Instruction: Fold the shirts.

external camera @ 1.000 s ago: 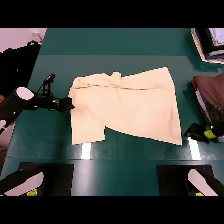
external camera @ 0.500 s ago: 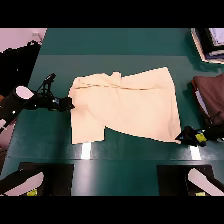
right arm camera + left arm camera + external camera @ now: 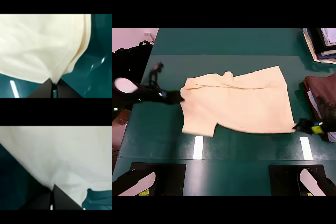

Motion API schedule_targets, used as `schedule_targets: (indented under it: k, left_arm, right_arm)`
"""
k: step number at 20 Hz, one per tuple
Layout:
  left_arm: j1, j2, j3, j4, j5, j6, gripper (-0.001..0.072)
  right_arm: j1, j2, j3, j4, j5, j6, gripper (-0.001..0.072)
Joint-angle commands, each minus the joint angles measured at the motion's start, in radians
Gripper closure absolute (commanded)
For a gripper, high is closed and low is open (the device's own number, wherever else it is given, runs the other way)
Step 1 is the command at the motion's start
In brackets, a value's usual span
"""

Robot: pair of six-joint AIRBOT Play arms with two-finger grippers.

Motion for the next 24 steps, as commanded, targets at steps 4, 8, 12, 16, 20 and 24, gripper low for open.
schedule_targets:
  k: [4, 8, 12, 16, 20, 24]
  left_arm:
    - [0.000, 0.256, 0.420, 0.094, -0.054, -0.006, 0.0688]
    - [0.000, 0.335, 0.808, 0.093, -0.059, -0.035, 0.0688]
    - [0.000, 0.335, 1.153, 0.093, -0.102, -0.133, 0.0689]
    - [0.000, 0.335, 1.287, 0.054, -0.100, -0.190, 0.0689]
    - [0.000, 0.323, 1.210, 0.045, -0.155, -0.211, 0.0689]
    - [0.000, 0.278, 0.906, 0.138, -0.296, -0.214, 0.0688]
  right_arm:
    - [0.005, 0.179, 0.446, 0.142, 0.008, 0.019, 0.0695]
    - [-0.021, 0.171, 0.854, 0.138, -0.014, 0.019, 0.0695]
    - [-0.028, 0.076, 1.265, 0.121, 0.043, 0.021, 0.0695]
    - [-0.028, -0.038, 1.582, 0.034, 0.122, 0.061, 0.0695]
    - [-0.028, -0.047, 1.500, 0.002, 0.148, 0.063, 0.0696]
    - [-0.016, -0.110, 1.247, 0.008, 0.200, 0.058, 0.0696]
